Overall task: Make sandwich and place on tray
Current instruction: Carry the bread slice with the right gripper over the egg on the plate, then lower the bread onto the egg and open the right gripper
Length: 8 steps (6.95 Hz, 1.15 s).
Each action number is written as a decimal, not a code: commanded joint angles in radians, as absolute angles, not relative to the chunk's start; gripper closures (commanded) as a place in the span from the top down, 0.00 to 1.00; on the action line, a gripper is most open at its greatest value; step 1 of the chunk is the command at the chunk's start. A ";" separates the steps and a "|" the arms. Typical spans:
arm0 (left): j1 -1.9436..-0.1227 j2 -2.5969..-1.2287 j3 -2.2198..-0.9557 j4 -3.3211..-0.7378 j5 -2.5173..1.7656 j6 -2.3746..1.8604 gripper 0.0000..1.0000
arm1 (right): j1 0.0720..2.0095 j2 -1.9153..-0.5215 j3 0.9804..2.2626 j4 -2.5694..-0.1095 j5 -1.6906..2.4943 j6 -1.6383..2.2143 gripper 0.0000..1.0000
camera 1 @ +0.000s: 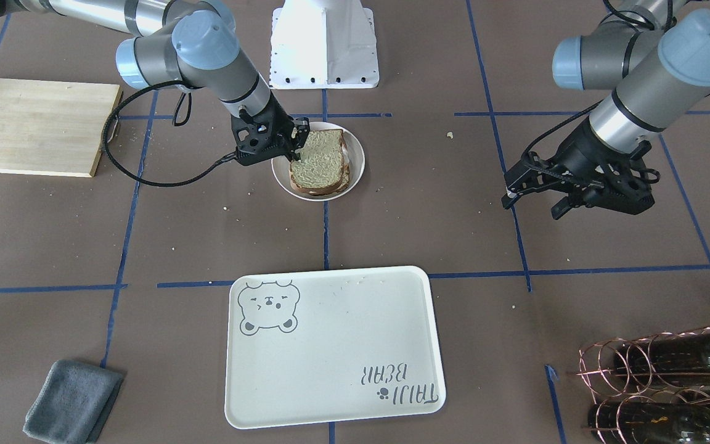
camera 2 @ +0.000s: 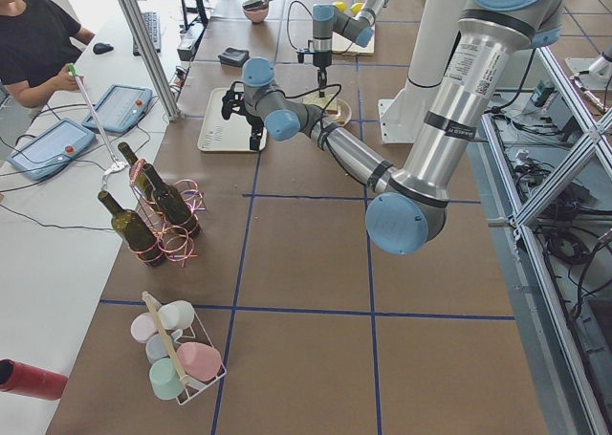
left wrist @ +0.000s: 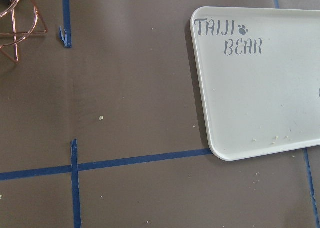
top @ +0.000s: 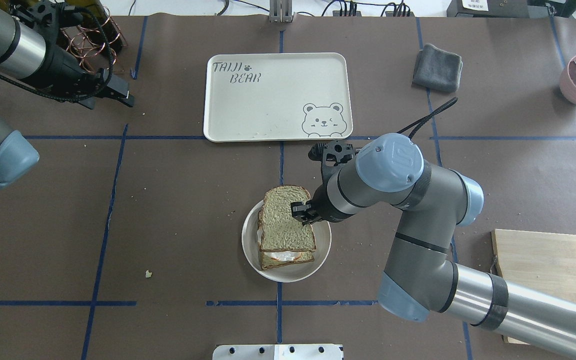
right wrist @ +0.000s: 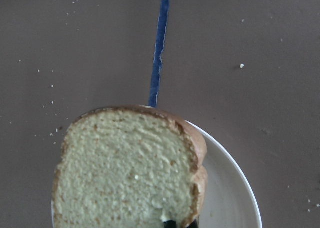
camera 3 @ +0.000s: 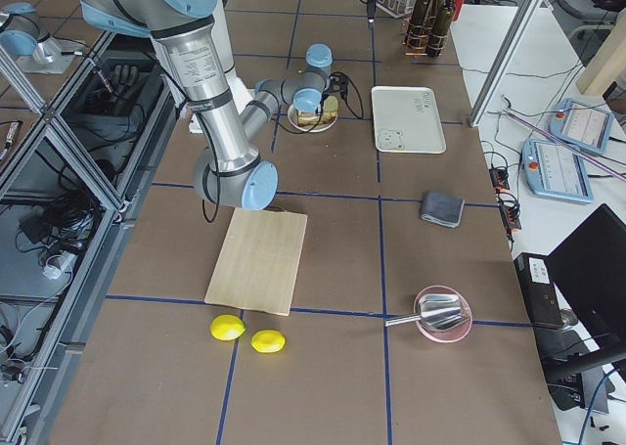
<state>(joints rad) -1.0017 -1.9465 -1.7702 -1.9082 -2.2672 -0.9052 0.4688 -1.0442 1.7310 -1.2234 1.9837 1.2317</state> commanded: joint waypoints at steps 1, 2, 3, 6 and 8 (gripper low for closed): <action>-1.002 -1.947 -1.769 -1.908 -2.267 -0.904 1.00 | 0.454 -1.035 1.718 -1.223 1.976 1.232 0.00; -1.002 -1.947 -1.769 -1.908 -2.267 -0.904 1.00 | 0.453 -1.035 1.717 -1.223 1.976 1.232 0.00; -1.002 -1.947 -1.766 -1.908 -2.267 -0.904 1.00 | 0.454 -1.035 1.717 -1.220 1.977 1.232 0.41; -0.988 -1.954 -1.761 -1.907 -2.267 -0.907 1.00 | 0.515 -1.038 1.724 -1.230 1.997 1.238 1.00; -0.916 -1.991 -1.779 -1.904 -2.208 -1.025 1.00 | 0.627 -1.046 1.750 -1.334 2.086 1.230 1.00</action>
